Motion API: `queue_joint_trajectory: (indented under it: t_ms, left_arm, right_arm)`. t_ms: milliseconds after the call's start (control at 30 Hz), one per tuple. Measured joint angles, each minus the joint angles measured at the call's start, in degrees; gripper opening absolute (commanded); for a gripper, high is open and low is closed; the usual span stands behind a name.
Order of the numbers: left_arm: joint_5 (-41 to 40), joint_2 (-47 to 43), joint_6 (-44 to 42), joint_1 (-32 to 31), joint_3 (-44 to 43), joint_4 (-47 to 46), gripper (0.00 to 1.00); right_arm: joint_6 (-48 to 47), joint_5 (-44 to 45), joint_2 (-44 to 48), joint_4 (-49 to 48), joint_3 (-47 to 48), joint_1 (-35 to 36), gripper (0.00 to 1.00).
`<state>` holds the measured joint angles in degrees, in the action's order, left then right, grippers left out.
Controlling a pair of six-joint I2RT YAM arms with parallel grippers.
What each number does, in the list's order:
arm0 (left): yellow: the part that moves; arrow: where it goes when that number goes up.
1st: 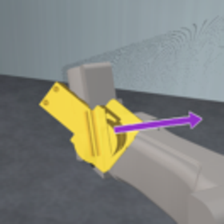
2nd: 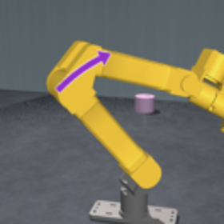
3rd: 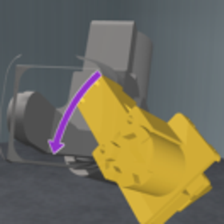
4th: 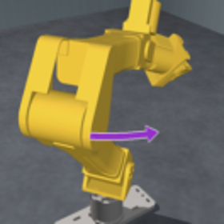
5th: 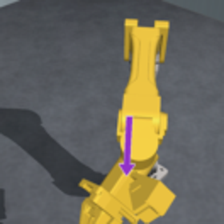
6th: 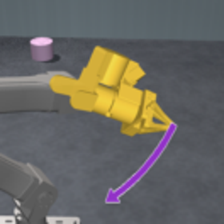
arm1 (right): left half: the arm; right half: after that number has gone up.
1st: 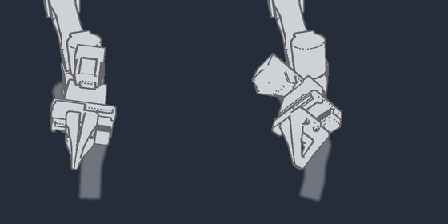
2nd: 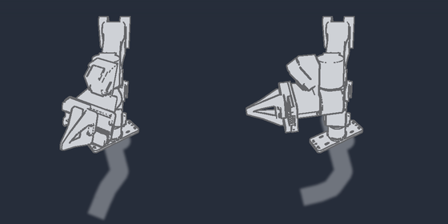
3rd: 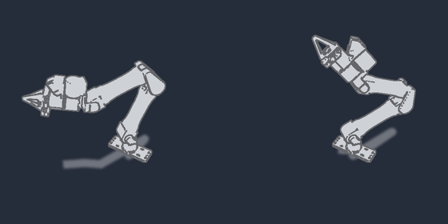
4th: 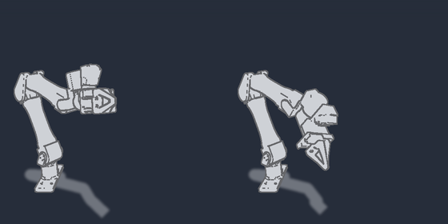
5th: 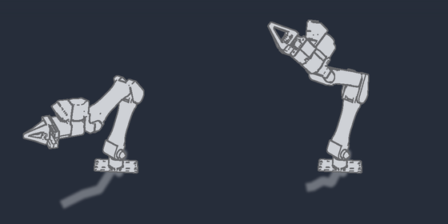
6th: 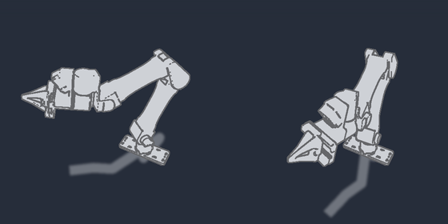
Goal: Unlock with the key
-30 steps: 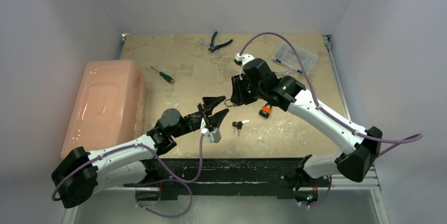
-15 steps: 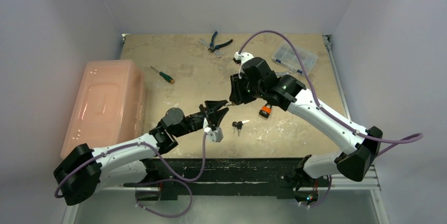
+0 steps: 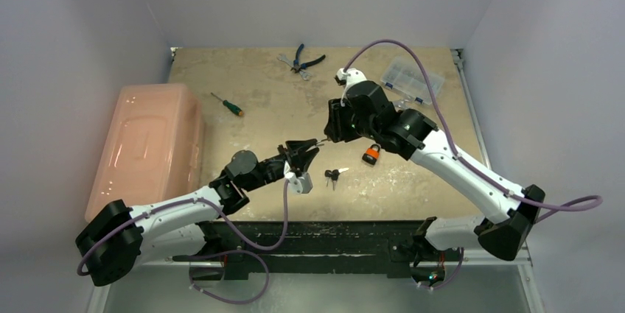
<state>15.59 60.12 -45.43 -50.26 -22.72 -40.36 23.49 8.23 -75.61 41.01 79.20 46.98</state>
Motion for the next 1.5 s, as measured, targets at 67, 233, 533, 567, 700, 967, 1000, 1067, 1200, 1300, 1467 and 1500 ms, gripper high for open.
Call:
queue_joint_trajectory:
  t_ms: [67,233,533,567,700,967,1000,1067,1200,1300,1467,1500]
  left_arm:
    - [-0.3,0.0,1.4,0.0,-0.1,0.0,0.3]
    - [-0.6,0.0,3.5,0.2,-0.6,-0.1,0.31]
    - [0.8,0.0,5.4,0.4,-0.6,0.0,0.31]
    - [1.1,0.0,5.6,0.4,-0.6,-0.1,0.31]
    - [1.9,-0.5,5.8,0.4,-0.6,-0.1,0.31]
    - [2.4,-5.8,4.3,1.5,-1.3,3.6,0.32]
    - [2.4,-6.3,4.0,1.8,-1.6,4.0,0.32]
    - [2.6,-7.3,3.5,2.4,-2.2,4.9,0.32]
    - [2.6,-8.3,2.4,3.1,-2.6,5.9,0.32]
    - [1.3,-8.3,2.3,3.3,-2.6,5.5,0.34]
    - [-2.1,-8.3,2.4,3.4,-2.6,2.9,0.35]
    - [-2.7,-8.3,2.4,3.4,-2.6,2.4,0.35]
  right_arm:
    - [0.5,0.6,1.6,-1.7,-1.2,0.0,0.0]
    - [1.6,1.8,4.0,-6.0,-3.9,0.0,0.0]
    - [2.4,2.7,2.5,-9.1,-4.3,0.0,0.0]
    - [2.4,2.7,2.1,-9.2,-4.3,0.0,0.0]
    - [2.6,2.8,0.2,-9.4,-4.3,0.0,0.0]
    - [4.2,4.6,-2.6,-9.0,-2.8,0.0,0.0]
    - [4.3,4.9,-3.0,-9.0,-2.4,0.0,0.0]
    - [4.5,5.7,-3.7,-9.0,-1.8,0.0,0.0]
    - [4.7,7.1,-5.4,-9.0,-1.3,0.0,0.0]
    - [4.8,7.5,-7.1,-8.9,-1.3,0.0,0.0]
    - [5.2,8.2,-11.1,-8.9,-1.3,0.0,0.0]
    - [5.3,8.6,-12.2,-8.9,-1.2,0.0,0.0]
